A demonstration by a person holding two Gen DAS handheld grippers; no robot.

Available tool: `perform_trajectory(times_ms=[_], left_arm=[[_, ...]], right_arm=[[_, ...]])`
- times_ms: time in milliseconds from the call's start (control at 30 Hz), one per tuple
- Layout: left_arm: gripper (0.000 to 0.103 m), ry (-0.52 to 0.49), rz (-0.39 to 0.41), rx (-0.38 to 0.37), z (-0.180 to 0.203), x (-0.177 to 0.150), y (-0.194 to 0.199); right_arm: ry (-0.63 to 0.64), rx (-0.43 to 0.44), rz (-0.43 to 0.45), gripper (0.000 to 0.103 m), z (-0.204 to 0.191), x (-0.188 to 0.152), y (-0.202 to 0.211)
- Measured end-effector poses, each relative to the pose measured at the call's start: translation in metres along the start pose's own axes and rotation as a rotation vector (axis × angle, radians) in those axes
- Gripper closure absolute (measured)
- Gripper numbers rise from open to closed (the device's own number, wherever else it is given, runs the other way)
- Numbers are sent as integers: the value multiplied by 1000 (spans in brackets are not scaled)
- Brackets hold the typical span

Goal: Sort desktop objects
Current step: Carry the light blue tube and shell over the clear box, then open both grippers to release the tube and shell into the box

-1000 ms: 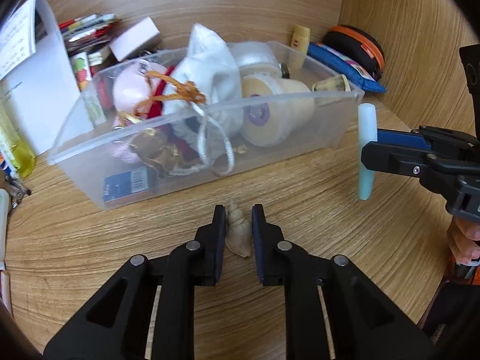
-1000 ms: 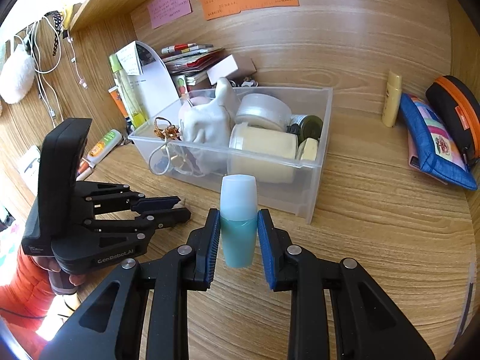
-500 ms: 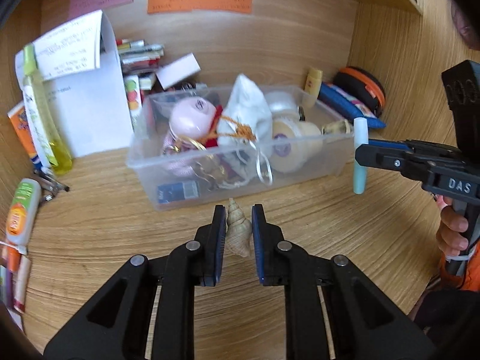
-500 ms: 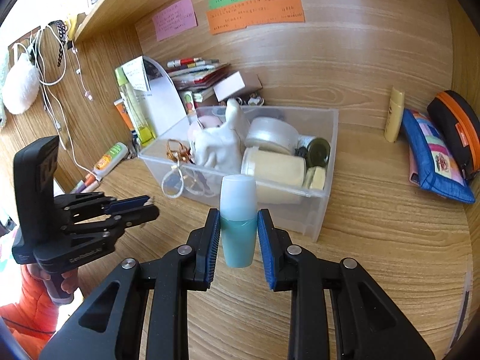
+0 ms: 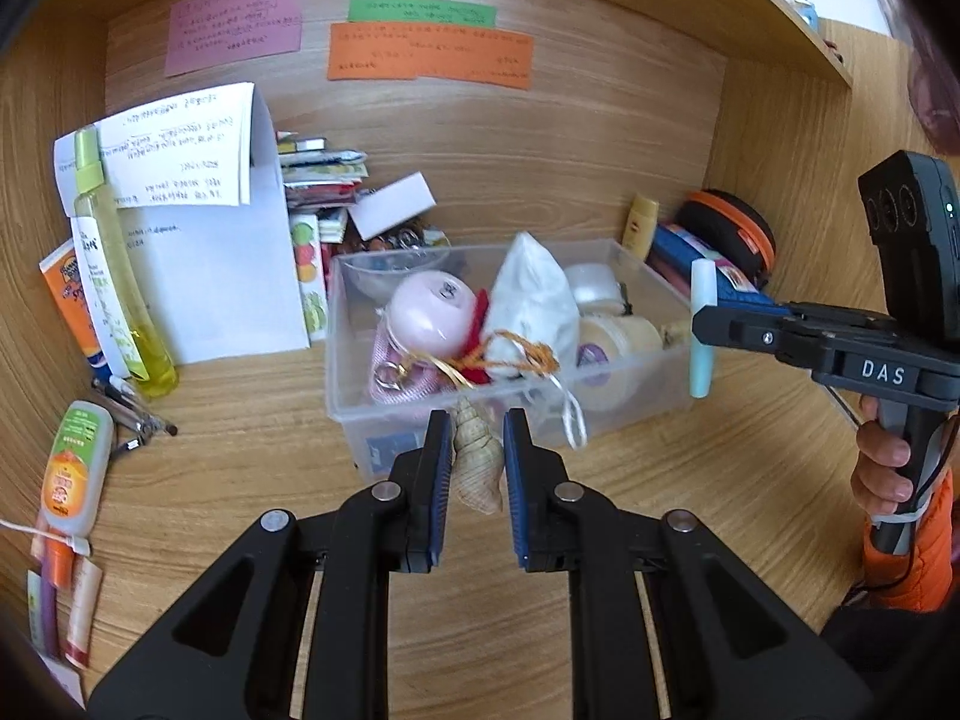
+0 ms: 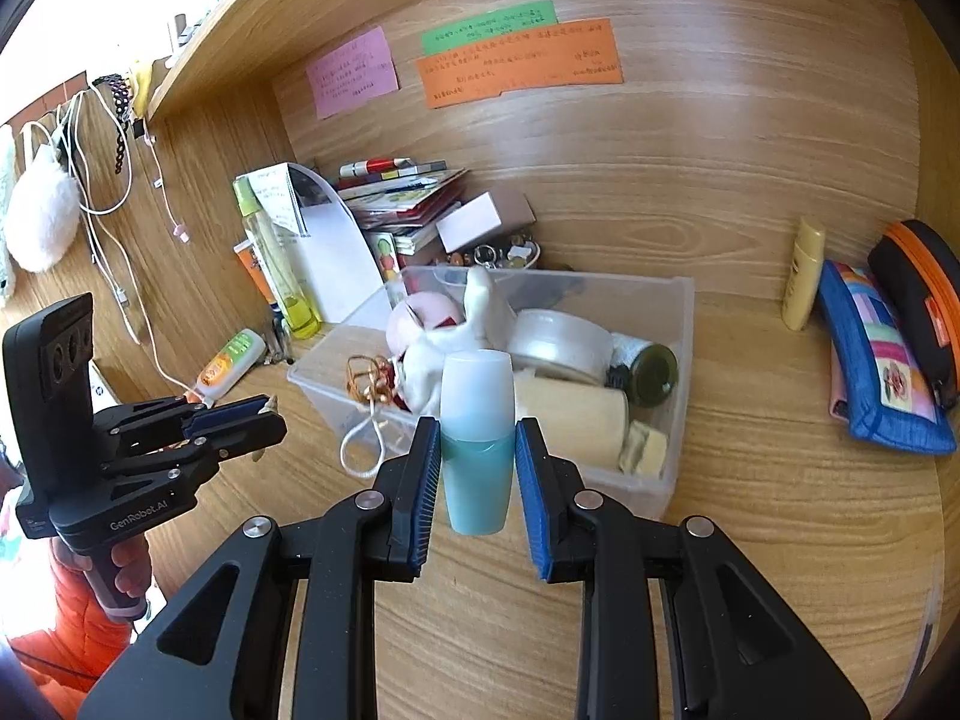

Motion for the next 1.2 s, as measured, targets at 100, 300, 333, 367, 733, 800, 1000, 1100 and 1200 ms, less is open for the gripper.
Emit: perform_trajectory(times_ms=[100, 300, 333, 367, 733, 800, 1000, 1100, 1200], left_arm=[[87, 4, 14, 6, -6, 8, -1], [87, 0, 37, 2, -14, 21, -4], [87, -1, 39, 0, -15, 23, -5], [87, -2, 39, -3, -15, 24, -8], [87, -2, 27, -11, -24, 32, -26], [87, 4, 17, -10, -28, 32, -31], [87, 12, -14, -15, -33, 27, -46], [87, 13, -27, -11, -35, 25, -52], [87, 15, -37, -2, -37, 24, -57]], right_arm=[[7, 7, 4, 80, -3, 7, -4], [29, -3, 7, 80, -6, 21, -12], [32, -5, 8, 80, -6, 23, -13], [34, -6, 7, 80, -6, 25, -14], [64, -20, -23, 80, -12, 33, -39], [70, -25, -32, 80, -13, 32, -45], [83, -36, -64, 80, -13, 29, -60], [100, -58, -64, 80, -12, 27, -64], [107, -66, -70, 80, -11, 25, -68]])
Point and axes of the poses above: each gripper's, at about its wrist camera, not at the fingertips, and y roughly against the way its jaws point, z to its right, x to its top, the point moved 5 cm from there along -y, roughly the way its jaws point, and after that the axes turned 3 degrees about -x, right-handed, at the moved point
